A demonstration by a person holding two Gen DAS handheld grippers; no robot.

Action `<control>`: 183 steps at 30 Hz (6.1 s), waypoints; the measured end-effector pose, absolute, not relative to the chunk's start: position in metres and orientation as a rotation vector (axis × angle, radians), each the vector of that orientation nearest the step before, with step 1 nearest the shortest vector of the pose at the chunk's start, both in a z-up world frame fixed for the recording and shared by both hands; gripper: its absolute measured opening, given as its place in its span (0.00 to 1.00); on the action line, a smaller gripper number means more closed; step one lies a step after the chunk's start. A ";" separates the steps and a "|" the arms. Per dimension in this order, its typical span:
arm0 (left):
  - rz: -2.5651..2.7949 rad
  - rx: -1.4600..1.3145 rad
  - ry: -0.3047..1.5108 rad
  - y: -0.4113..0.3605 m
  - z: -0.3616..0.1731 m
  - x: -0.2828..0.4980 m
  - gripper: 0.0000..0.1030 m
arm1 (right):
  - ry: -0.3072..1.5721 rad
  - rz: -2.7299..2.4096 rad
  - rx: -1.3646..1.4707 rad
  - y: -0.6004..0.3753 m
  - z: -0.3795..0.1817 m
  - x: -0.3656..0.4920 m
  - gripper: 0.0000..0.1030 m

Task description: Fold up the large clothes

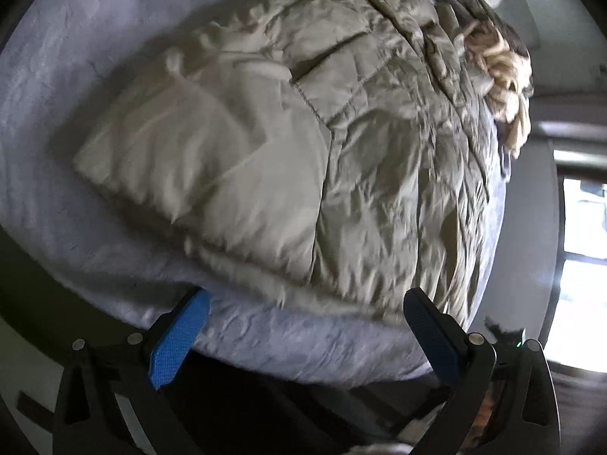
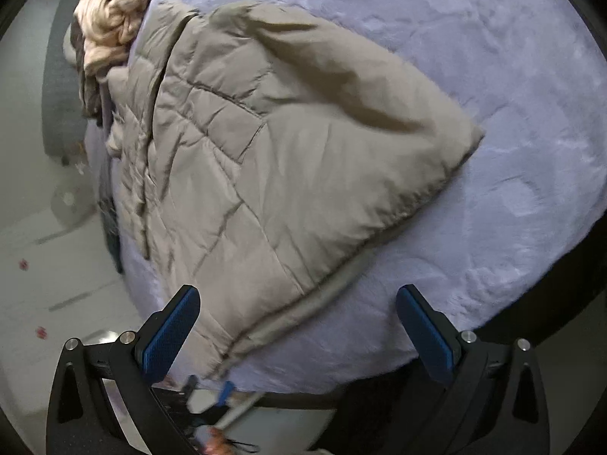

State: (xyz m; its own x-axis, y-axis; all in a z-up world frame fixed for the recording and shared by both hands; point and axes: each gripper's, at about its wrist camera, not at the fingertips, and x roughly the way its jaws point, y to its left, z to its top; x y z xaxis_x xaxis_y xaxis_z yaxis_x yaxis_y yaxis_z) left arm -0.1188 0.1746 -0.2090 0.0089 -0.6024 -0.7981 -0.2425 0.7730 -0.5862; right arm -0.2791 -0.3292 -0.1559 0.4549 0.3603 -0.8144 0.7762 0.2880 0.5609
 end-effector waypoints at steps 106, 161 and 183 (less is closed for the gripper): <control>-0.361 -0.002 1.007 -0.088 -0.214 0.313 0.56 | 1.102 -0.052 0.354 -0.354 -0.155 0.232 0.14; -0.103 -0.249 1.280 0.085 -0.192 0.153 1.00 | 1.046 -0.382 0.889 -0.389 -0.112 -0.027 0.64; -0.273 -0.783 1.265 0.100 -0.243 0.174 1.00 | 0.871 -0.169 1.319 -0.405 -0.178 0.010 1.00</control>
